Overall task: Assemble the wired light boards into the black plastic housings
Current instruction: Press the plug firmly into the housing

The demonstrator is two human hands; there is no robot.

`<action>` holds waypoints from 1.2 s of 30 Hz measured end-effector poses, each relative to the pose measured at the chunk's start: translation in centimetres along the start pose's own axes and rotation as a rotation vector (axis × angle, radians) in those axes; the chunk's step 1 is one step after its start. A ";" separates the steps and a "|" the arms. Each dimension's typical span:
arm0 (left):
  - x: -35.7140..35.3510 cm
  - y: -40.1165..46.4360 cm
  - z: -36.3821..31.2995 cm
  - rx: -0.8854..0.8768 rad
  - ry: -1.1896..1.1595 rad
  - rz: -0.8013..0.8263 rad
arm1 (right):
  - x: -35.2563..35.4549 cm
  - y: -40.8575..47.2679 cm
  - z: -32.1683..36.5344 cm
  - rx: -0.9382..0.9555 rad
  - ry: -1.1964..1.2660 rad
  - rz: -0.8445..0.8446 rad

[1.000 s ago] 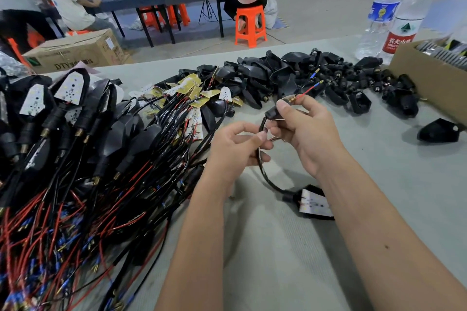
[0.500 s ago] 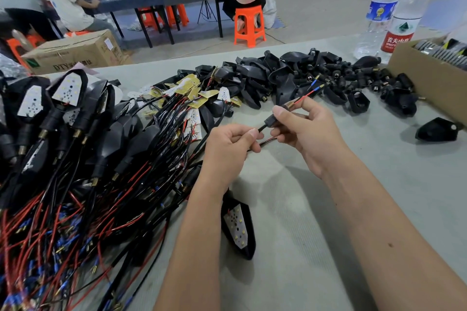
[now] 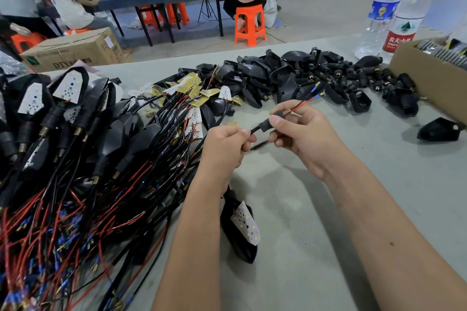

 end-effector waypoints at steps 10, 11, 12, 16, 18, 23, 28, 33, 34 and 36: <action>-0.3 -0.3 -0.5 -0.513 0.477 -0.142 | 0.6 0.2 -1.0 -0.078 -0.055 -0.169; -0.2 -0.3 -0.5 -0.505 0.457 -0.158 | 0.5 0.2 -1.0 -0.074 -0.042 -0.156; 0.0 -0.2 -0.5 -0.470 0.421 -0.162 | 0.5 0.2 -0.9 -0.073 -0.021 -0.134; 0.3 0.1 -0.4 -0.276 0.241 -0.066 | 0.5 0.1 -0.8 -0.101 0.096 -0.041; 0.2 0.0 -0.3 -0.176 0.087 0.005 | 0.6 0.1 -0.7 -0.101 0.140 -0.002; 0.4 0.0 -0.4 -0.163 0.054 0.052 | 0.3 0.0 -0.4 -0.094 0.160 0.105; -0.1 -0.2 -0.7 -0.312 0.128 -0.002 | 0.7 0.2 -0.6 -0.083 0.098 0.000; 0.0 -0.1 0.0 -0.119 0.104 0.040 | 1.0 0.5 -0.8 -0.015 0.108 -0.192; 0.1 -0.2 0.2 -0.063 0.082 0.080 | 1.3 0.6 -0.7 -0.012 0.118 -0.227; 0.3 -0.2 0.3 -0.029 0.077 0.131 | 1.6 0.6 -0.6 -0.013 0.111 -0.250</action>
Point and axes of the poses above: each hand's wrist, its own y-axis towards the middle knuckle, its own x-axis out of the back of the hand, z = x × y, the point moved 3 cm from there along y, towards the middle knuckle, and after that the axes turned 1 degree about x, right-handed, at the moved point
